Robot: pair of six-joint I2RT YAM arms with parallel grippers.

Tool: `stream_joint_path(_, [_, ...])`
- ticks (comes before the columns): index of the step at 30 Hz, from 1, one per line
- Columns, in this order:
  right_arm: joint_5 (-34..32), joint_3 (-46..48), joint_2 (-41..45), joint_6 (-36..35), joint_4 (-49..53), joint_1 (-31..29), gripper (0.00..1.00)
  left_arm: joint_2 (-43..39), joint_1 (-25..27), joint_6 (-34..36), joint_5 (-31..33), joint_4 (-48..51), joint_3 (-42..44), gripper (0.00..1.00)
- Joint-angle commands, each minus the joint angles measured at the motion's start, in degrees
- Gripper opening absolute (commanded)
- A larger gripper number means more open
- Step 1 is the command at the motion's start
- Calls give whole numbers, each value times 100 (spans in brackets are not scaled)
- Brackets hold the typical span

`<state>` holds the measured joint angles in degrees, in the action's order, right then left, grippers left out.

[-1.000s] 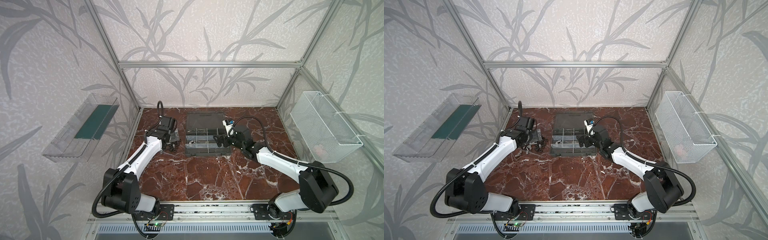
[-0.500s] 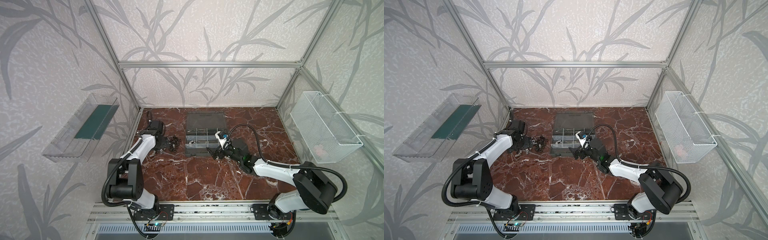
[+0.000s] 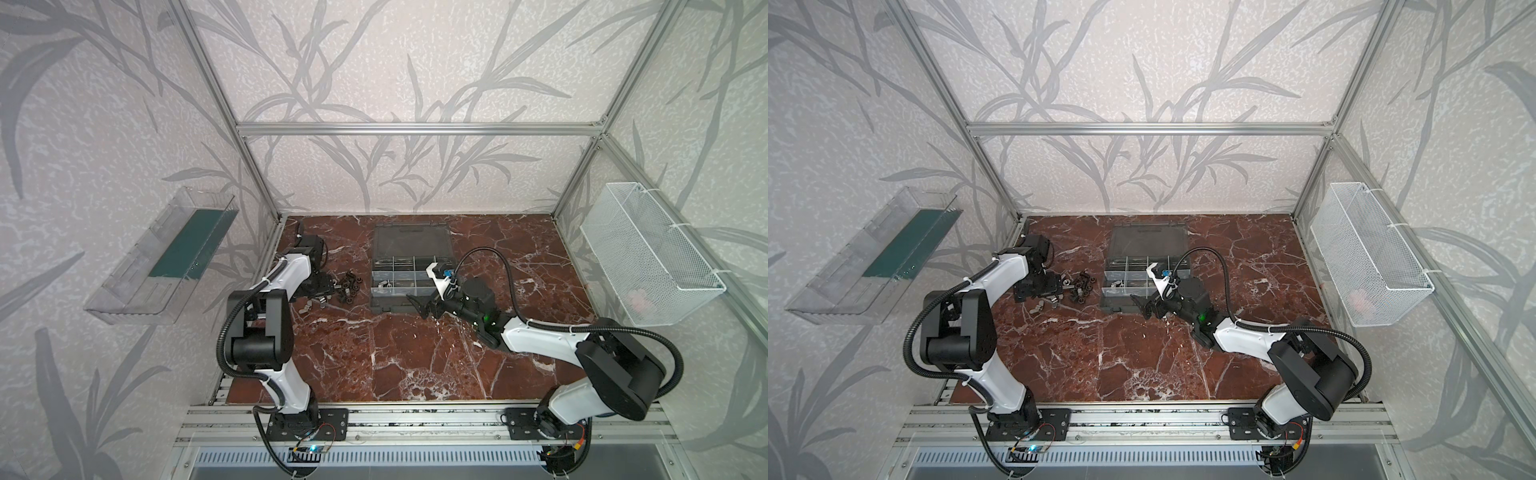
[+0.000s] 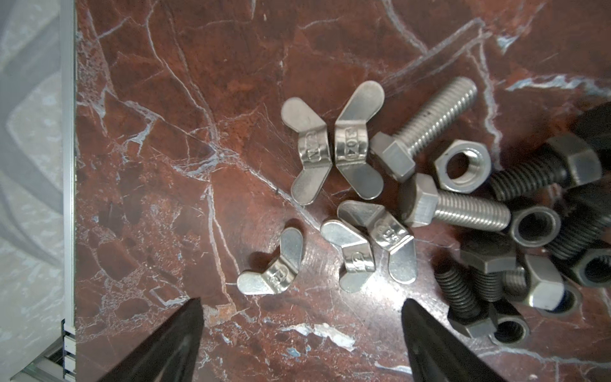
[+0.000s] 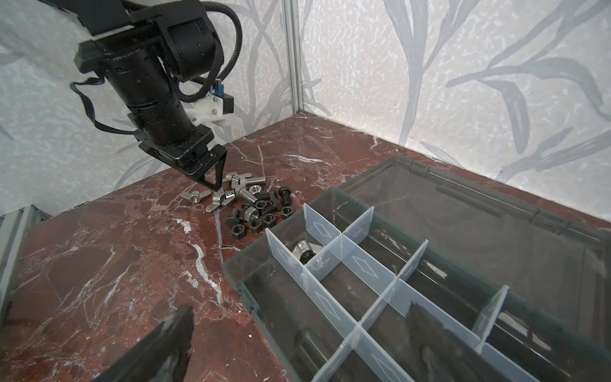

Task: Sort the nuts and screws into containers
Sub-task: 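Move the left gripper over a silver wing nut and lower it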

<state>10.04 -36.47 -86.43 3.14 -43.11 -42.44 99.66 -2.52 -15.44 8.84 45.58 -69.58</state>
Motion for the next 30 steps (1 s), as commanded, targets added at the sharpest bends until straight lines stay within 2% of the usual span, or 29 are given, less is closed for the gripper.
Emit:
stream_joint_path(1, [126,91,-75,91,-388,-30,99,141,-55,162,18,153,-5,92])
stream_joint_path(5, [41,118,-45,99,-391,-29,99,328,-53,181,-174,138,-18,89])
stream_joint_path(16, [12,110,-66,102,-380,-35,99,663,-44,146,-168,233,-104,69])
stream_joint_path(30, [-11,60,-155,128,-338,-28,99,861,72,142,-425,285,-144,57])
